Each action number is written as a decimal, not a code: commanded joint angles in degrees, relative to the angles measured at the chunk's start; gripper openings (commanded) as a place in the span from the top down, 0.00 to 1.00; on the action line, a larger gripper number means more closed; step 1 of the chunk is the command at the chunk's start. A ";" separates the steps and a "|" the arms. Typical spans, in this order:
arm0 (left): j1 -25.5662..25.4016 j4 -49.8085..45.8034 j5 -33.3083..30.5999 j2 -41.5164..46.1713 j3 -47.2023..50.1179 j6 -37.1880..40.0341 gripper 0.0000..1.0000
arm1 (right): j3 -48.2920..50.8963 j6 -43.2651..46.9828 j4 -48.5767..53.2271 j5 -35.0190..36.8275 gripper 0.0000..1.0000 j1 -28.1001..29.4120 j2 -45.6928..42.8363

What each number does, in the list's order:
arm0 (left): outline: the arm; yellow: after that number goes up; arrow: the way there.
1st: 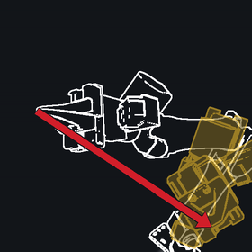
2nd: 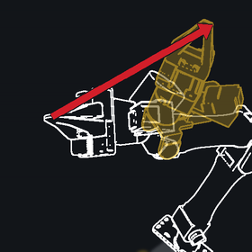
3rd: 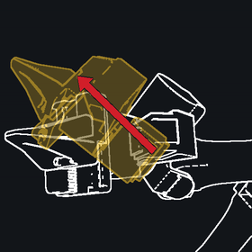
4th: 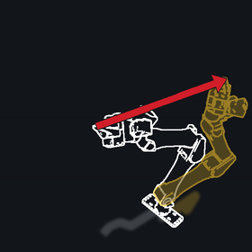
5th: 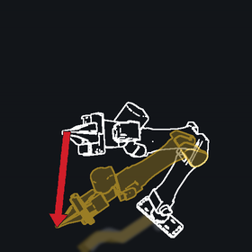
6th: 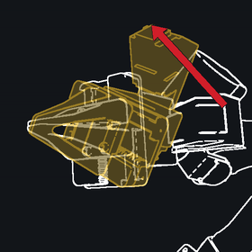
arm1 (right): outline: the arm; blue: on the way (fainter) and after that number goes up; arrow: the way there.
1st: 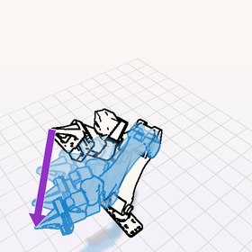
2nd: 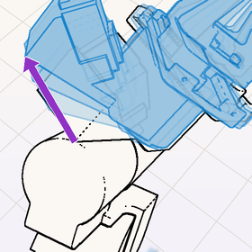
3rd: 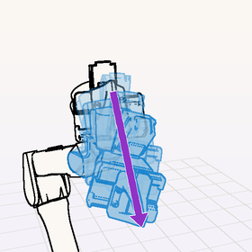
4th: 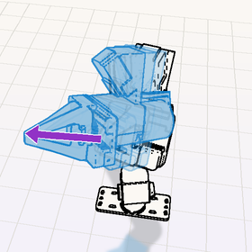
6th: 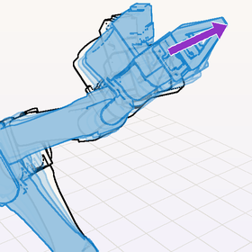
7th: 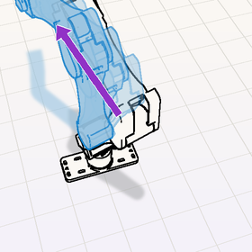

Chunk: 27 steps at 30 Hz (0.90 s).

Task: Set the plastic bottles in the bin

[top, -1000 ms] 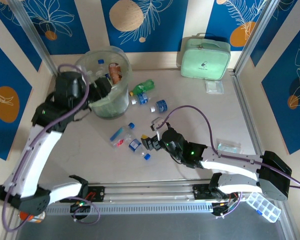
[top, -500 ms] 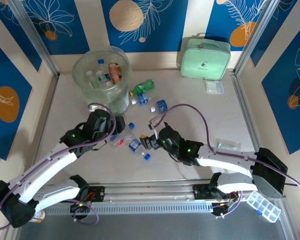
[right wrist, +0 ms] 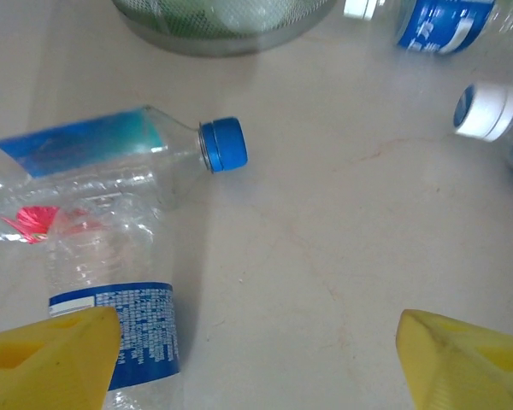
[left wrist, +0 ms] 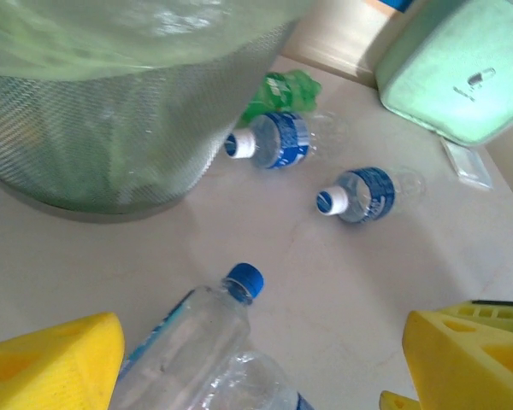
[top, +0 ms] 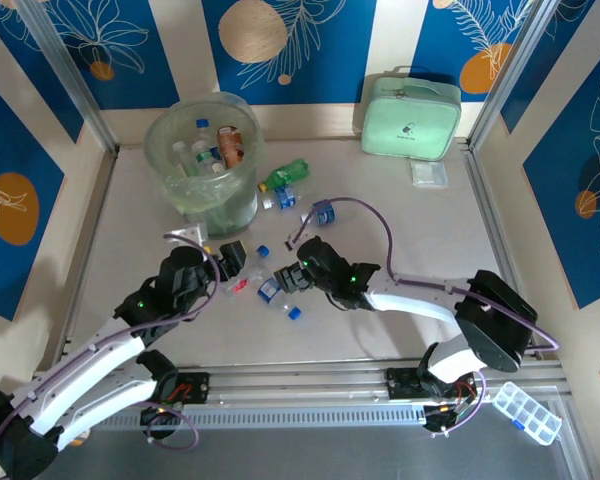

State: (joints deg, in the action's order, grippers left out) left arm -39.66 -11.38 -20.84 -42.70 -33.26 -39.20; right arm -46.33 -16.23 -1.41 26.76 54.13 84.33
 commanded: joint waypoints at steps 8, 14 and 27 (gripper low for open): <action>-0.23 -0.84 -5.72 2.48 1.72 -1.33 0.15 | -6.33 1.36 9.38 -10.53 0.19 0.55 4.18; -0.24 0.09 -5.17 3.24 2.70 -1.58 0.16 | -6.09 3.47 11.04 -19.43 0.20 0.54 1.55; -0.17 -0.42 -6.16 7.39 4.25 -2.90 0.16 | -17.35 5.33 24.05 -20.48 0.09 2.62 16.63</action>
State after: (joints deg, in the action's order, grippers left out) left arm -39.66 -11.57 -25.67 -36.49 -30.00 -41.17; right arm -61.67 -11.94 18.44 6.61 56.31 99.22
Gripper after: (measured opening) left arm 0.836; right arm 0.913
